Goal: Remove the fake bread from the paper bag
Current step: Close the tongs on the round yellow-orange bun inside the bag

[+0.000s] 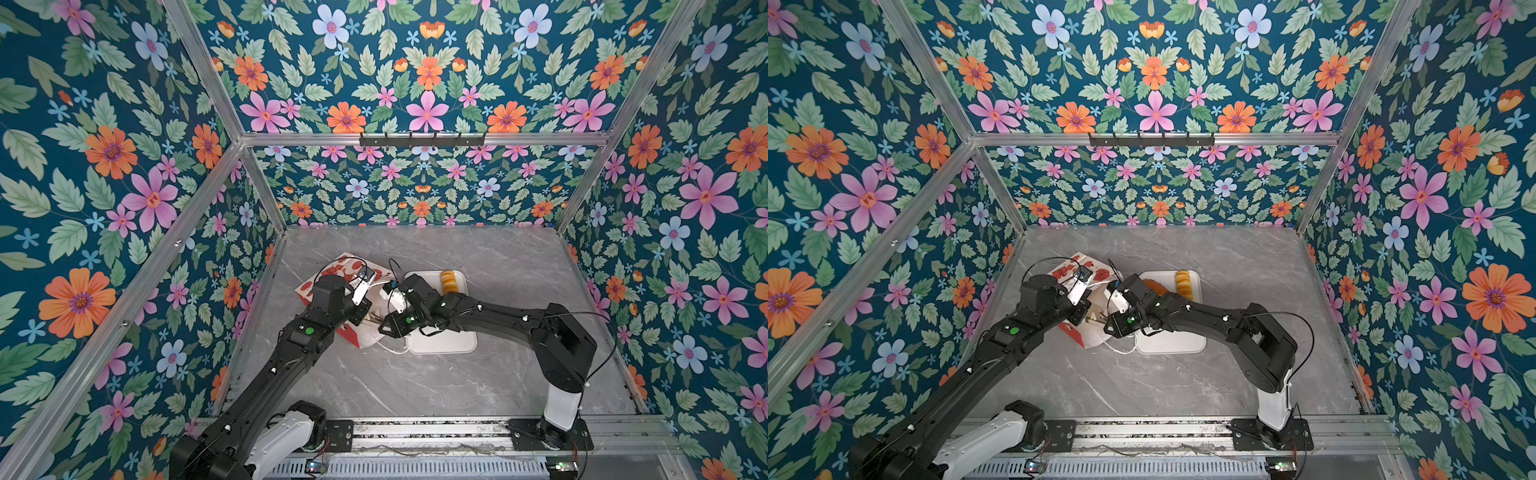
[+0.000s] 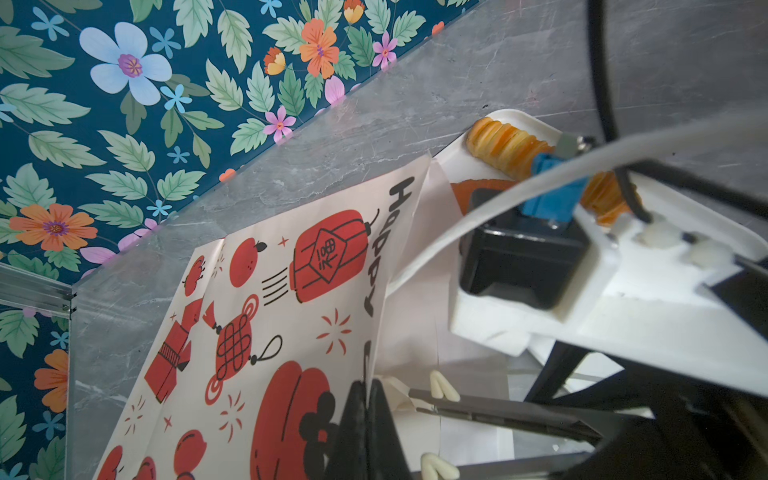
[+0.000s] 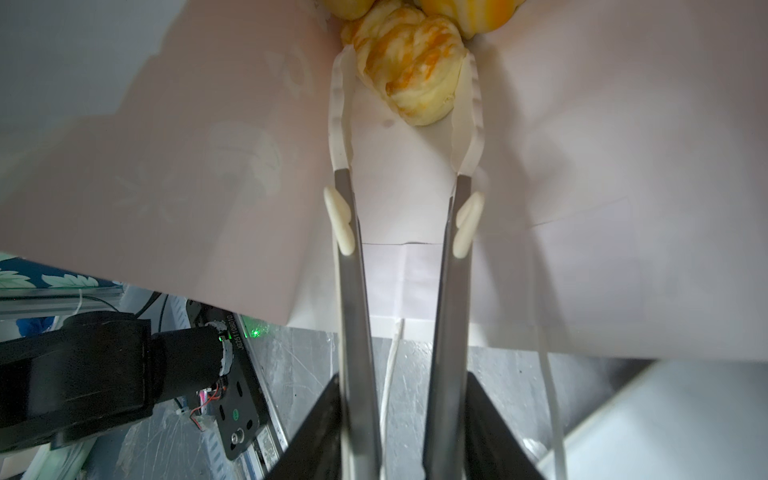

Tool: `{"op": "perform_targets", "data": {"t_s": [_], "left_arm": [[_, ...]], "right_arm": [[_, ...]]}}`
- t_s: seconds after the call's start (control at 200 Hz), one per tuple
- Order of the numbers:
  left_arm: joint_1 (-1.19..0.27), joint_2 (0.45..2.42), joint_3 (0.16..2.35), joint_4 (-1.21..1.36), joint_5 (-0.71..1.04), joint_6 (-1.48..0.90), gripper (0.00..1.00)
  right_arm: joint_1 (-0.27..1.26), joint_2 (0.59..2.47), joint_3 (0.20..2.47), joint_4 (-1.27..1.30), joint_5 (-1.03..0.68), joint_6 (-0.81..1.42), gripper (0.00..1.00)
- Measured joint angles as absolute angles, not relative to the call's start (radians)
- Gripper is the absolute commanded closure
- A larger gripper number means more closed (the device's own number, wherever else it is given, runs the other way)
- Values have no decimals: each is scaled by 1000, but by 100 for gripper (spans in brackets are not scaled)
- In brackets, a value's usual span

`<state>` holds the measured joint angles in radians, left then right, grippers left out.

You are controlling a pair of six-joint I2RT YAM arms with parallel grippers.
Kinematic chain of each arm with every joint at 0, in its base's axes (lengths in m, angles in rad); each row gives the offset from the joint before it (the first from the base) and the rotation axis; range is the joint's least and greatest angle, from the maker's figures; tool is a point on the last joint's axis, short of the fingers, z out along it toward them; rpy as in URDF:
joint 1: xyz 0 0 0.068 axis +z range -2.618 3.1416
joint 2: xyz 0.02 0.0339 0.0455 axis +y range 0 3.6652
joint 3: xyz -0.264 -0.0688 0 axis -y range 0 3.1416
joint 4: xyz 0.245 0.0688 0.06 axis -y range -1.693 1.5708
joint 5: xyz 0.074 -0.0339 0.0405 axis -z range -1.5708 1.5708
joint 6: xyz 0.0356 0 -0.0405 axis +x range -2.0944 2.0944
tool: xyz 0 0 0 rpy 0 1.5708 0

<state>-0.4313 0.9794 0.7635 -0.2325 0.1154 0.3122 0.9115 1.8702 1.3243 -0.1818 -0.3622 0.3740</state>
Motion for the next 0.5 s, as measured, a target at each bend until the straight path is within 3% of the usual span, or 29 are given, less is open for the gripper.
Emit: {"op": "perform_targets", "data": {"t_s": [0.305,0.5], "left_arm": [[-431,979,763,-233,113,312,100],[-431,979,763,-233,113,312,100]], "right_arm": [[916,1884,1331,-214,-354,359,72],[916,1881,1332,-225,-348,351,86]]}}
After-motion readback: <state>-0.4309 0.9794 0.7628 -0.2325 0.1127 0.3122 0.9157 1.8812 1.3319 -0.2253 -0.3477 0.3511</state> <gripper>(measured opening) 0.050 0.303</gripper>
